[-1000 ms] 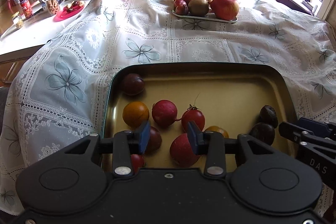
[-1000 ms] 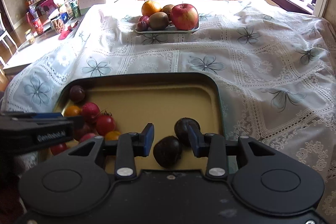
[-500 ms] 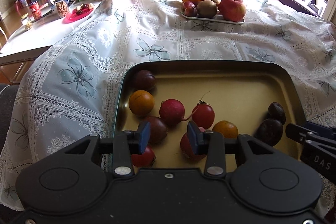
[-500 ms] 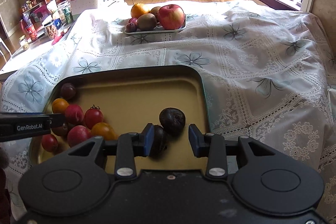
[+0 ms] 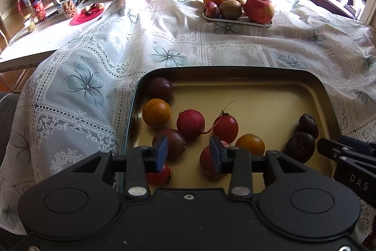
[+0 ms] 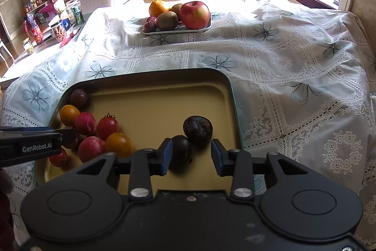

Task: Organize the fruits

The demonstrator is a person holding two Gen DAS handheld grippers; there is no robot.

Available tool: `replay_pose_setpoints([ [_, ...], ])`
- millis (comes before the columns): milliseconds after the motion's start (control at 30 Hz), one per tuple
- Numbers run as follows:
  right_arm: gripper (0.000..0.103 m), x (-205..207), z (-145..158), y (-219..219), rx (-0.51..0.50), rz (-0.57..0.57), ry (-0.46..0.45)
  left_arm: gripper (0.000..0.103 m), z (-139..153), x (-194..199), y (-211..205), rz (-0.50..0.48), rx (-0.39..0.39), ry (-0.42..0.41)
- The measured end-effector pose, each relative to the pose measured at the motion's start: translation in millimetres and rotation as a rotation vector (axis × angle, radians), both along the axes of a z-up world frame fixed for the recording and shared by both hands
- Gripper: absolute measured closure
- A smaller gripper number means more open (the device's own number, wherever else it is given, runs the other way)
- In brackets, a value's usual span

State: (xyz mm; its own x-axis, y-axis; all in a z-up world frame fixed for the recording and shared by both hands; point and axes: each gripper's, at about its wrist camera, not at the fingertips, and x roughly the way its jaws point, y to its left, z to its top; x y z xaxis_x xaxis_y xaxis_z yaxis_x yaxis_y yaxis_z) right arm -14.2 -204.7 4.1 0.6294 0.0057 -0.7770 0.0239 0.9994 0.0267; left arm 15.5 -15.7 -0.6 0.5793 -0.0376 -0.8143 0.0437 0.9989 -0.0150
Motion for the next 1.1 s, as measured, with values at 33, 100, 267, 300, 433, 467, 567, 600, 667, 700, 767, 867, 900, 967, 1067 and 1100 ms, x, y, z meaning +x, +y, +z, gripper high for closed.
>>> replay_pose_setpoints([
  [33, 0.064, -0.2, -0.3, 0.5, 0.000, 0.002, 0.001, 0.055, 0.2, -0.2, 0.0, 0.002, 0.000, -0.002],
  [100, 0.064, 0.0, -1.6, 0.8, 0.002, 0.003, 0.005, 0.055, 0.3, -0.4, 0.2, 0.004, -0.001, -0.002],
  [267, 0.064, 0.2, -3.1, 1.7, 0.007, 0.005, 0.014, 0.056, -0.6, -0.2, -0.8, -0.003, -0.012, 0.011],
  [300, 0.064, 0.2, -2.9, 2.0, 0.007, 0.005, 0.014, 0.056, -0.6, -0.5, -1.4, -0.005, -0.011, 0.012],
  [433, 0.064, 0.6, -2.8, 2.2, 0.007, 0.003, 0.016, 0.056, -1.0, -1.5, -4.8, -0.020, -0.003, 0.013],
  [467, 0.064, 0.6, -2.9, 2.2, 0.007, 0.002, 0.017, 0.056, -1.3, -1.7, -5.4, -0.024, -0.004, 0.016],
  [567, 0.064, 1.1, -3.3, 2.6, 0.006, 0.002, 0.021, 0.056, -2.7, -0.9, -6.7, -0.035, -0.007, 0.030],
  [600, 0.064, 1.4, -3.6, 2.5, 0.008, 0.002, 0.023, 0.056, -3.2, -0.8, -6.9, -0.036, -0.009, 0.034],
  [667, 0.064, 1.8, -4.5, 2.4, 0.010, 0.002, 0.029, 0.056, -3.7, -0.7, -6.8, -0.033, -0.009, 0.035],
  [700, 0.064, 2.0, -5.0, 2.4, 0.011, 0.002, 0.032, 0.056, -4.2, -0.5, -6.8, -0.030, -0.006, 0.037],
  [767, 0.064, 2.3, -5.9, 2.1, 0.014, 0.001, 0.036, 0.056, -4.5, -0.3, -5.9, -0.026, -0.008, 0.039],
  [867, 0.064, 2.2, -6.0, 1.7, 0.016, -0.002, 0.039, 0.056, -4.0, -0.5, -6.1, -0.029, -0.012, 0.038],
  [900, 0.064, 1.8, -5.6, 1.5, 0.017, -0.003, 0.040, 0.056, -3.7, -0.8, -6.4, -0.030, -0.013, 0.037],
  [967, 0.064, 2.0, -5.1, 1.0, 0.020, -0.002, 0.040, 0.056, -3.4, -1.3, -7.6, -0.034, -0.009, 0.035],
  [1067, 0.064, 2.0, -4.2, 1.4, 0.017, -0.001, 0.036, 0.056, -4.2, -1.0, -8.4, -0.040, -0.011, 0.041],
  [1100, 0.064, 1.9, -4.2, 1.4, 0.019, -0.001, 0.036, 0.056, -4.6, -0.7, -8.2, -0.041, -0.013, 0.045],
])
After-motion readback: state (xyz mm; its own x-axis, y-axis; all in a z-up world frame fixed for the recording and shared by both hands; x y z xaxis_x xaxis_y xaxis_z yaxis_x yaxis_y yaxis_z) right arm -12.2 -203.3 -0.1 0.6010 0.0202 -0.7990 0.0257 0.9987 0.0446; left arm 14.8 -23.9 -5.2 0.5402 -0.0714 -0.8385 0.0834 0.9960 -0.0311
